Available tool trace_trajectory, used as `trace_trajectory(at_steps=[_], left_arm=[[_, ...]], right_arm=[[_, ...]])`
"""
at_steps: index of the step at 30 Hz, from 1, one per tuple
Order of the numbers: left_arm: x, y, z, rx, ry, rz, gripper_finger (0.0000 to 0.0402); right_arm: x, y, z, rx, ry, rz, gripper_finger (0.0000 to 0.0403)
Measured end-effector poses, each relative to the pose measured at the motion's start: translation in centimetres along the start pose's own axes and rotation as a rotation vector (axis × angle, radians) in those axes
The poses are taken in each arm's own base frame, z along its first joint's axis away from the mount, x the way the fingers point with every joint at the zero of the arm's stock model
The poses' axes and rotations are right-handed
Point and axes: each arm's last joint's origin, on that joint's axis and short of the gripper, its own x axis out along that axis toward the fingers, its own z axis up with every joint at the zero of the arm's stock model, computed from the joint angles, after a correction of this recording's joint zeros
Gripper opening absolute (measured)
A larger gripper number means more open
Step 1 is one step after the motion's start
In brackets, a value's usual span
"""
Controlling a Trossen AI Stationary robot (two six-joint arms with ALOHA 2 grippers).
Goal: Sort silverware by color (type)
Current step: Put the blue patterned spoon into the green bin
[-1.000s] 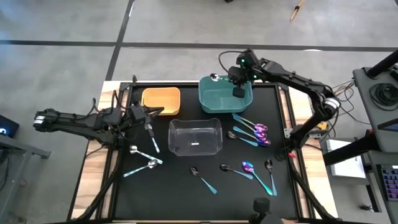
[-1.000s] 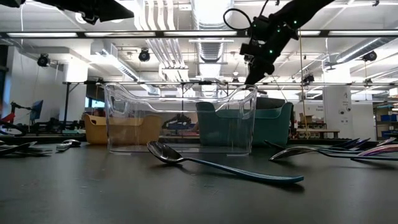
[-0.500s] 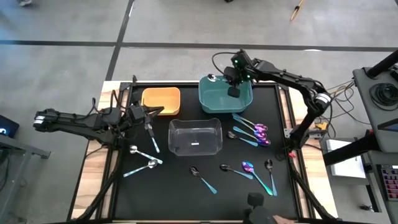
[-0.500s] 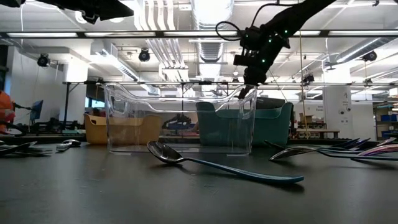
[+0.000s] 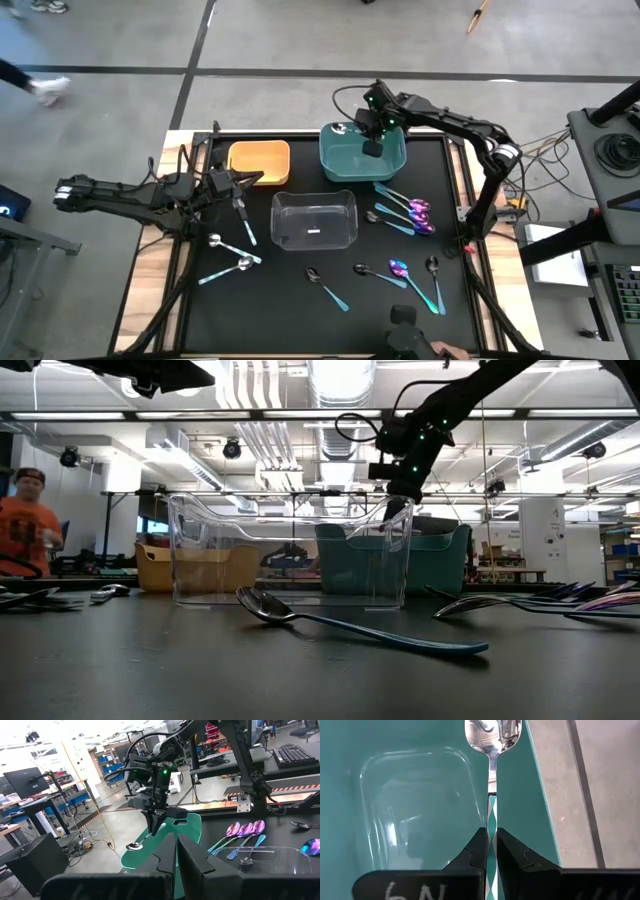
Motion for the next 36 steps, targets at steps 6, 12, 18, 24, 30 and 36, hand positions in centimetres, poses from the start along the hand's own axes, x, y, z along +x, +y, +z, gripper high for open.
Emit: trace_trajectory(at_steps=[6,12,18,24,30,36], left_arm=[[0.0,0.0,0.0,0.0,0.0,0.0,0.0],[0.0,0.0,0.0,0.0,0.0,0.0,0.0],[0.0,0.0,-0.01,0.0,0.0,0.0,0.0],[0.0,0.0,0.0,0.0,0.0,0.0,0.0],[0.0,0.0,-0.02,0.001,0.002,0.0,0.0],[0.0,-0.01,-0.04,0.001,0.003,-0.001,0.0]], right_arm=[[0.02,0.08,-0.12,0.013,0.012,0.008,0.0012],[0.08,0.12,-0.19,0.018,0.015,0.01,0.0012],[0.26,0.24,-0.39,0.028,0.023,0.015,0.0012],[0.3,0.27,-0.45,0.037,0.025,0.017,0.0012],[0.34,0.36,-0.44,0.04,0.026,0.019,0.0012],[0.48,0.45,-0.59,0.044,0.031,0.023,0.0012]])
